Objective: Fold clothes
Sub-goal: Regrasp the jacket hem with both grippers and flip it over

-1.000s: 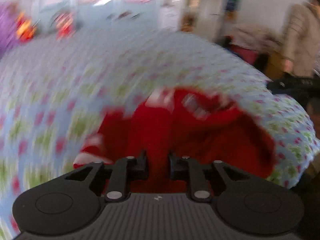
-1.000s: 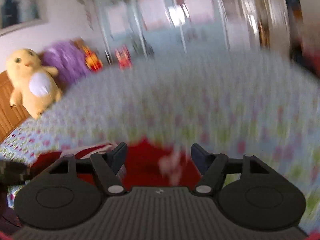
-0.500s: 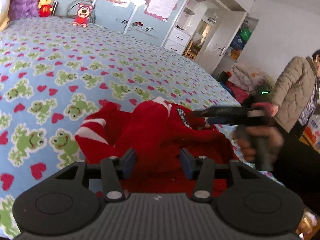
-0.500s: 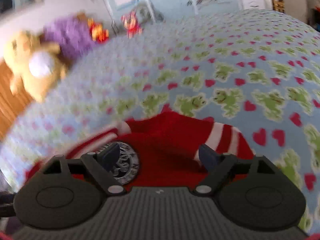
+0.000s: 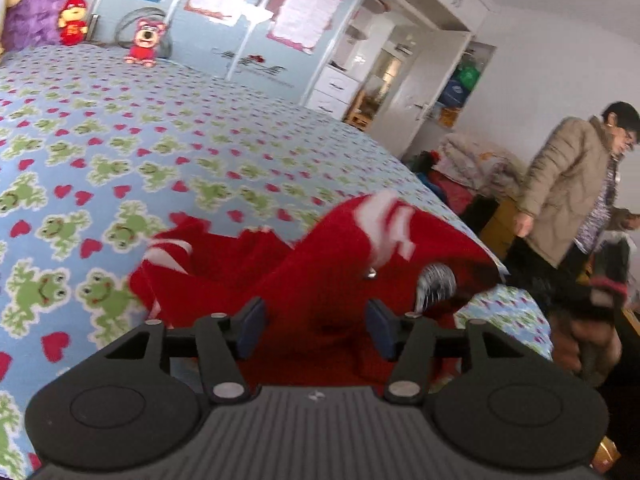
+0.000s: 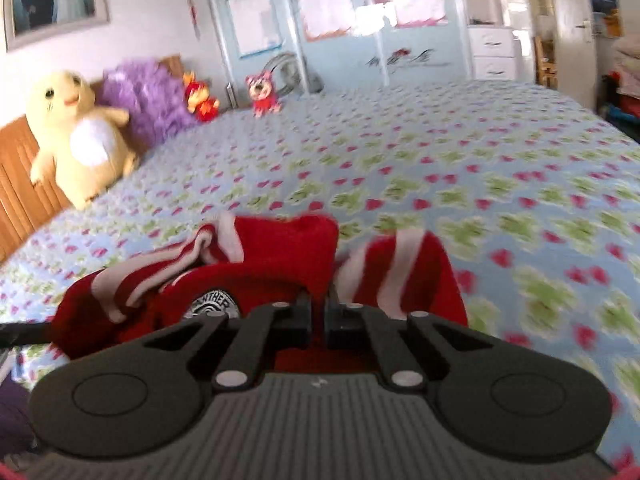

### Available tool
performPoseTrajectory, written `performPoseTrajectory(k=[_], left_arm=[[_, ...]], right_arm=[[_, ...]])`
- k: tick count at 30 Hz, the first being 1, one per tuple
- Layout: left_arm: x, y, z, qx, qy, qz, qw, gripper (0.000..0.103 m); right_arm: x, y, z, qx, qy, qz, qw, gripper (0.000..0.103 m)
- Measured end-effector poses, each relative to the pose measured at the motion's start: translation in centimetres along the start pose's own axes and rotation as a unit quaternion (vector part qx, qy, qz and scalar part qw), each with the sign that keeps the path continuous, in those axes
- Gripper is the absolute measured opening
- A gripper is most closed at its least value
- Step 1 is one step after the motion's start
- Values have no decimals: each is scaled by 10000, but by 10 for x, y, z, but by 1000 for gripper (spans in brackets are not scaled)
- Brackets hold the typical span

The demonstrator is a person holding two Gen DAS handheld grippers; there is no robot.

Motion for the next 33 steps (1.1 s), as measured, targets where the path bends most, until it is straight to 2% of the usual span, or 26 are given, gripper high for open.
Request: performPoseTrajectory(k=[3, 4, 6, 8, 9, 10, 11, 16, 20, 22, 23, 24, 25, 26, 27, 29, 30, 31, 33], left_arm=[[-5, -7, 10, -24, 140, -16, 9999, 69], [-7, -7, 14, -7, 189, -39, 9998, 69], [-9, -5, 18, 105, 247, -158, 9995, 70], [-9, 1, 20, 302, 257, -250, 9989, 72], [-9, 6, 20, 427, 265, -287, 9983, 73], [-8, 11, 22, 544, 275, -356, 9975, 73], [-7, 17, 23, 658, 284, -430, 9965, 73], [-16, 54, 34, 1129, 419, -889, 9887, 74], [-42, 67, 25, 1183, 573, -1036, 9859, 73], [-64, 69, 16, 1141, 663, -1087, 9853, 67], [-75, 67, 11, 1033, 706, -1124, 9857, 59], [-86, 66, 6, 919, 748, -1164, 9861, 54], [-96, 63, 1, 759, 772, -1220, 9866, 33], [-106, 60, -6, 629, 795, -1211, 9875, 15], [-112, 55, -16, 569, 745, -1118, 9893, 12], [-115, 40, -50, 440, 373, -851, 9947, 9], [-112, 30, -75, 374, 116, -693, 9968, 9], [-107, 20, -101, 333, -166, -537, 9979, 1], [-94, -2, -154, 240, -677, -278, 9970, 0]], right_arm=[[27, -2, 51, -118, 394, -27, 9992, 5], [32, -2, 60, -214, 441, -24, 9988, 10], [41, -1, 73, -469, 453, -22, 9979, 13], [52, 3, 66, -862, 133, -218, 9959, 43], [56, 4, 61, -1001, -37, -281, 9946, 75], [58, 5, 55, -1113, -202, -325, 9930, 91], [56, 8, 51, -1147, -271, -363, 9924, 91], [9, 28, 63, -842, 381, -504, 9944, 91], [-39, 29, 87, -1064, 953, -362, 9891, 90], [-53, 28, 91, -1045, 1081, -245, 9883, 70], [-57, 27, 90, -1025, 1115, -230, 9882, 64], [-60, 28, 86, -991, 1120, -264, 9884, 45], [-61, 27, 78, -962, 1105, -299, 9888, 24], [-62, 25, 69, -937, 1084, -325, 9891, 20], [-62, 23, 59, -912, 1064, -352, 9895, 16], [-61, 20, 26, -828, 784, -303, 9930, 11], [-59, 16, 5, -796, 576, -259, 9948, 10], [-56, 12, -16, -769, 350, -210, 9962, 10], [-47, 4, -71, -706, -256, -89, 9971, 5]])
Point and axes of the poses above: each gripper's, at about its wrist camera, not at the fingertips, and x roughly against the way its jaws point, y to its left, z to its underside, the point moved 10 cm from there along -x, roughly the way its jaws point, and after that the axes turned 6 degrees about x, right-handed, at the moved point
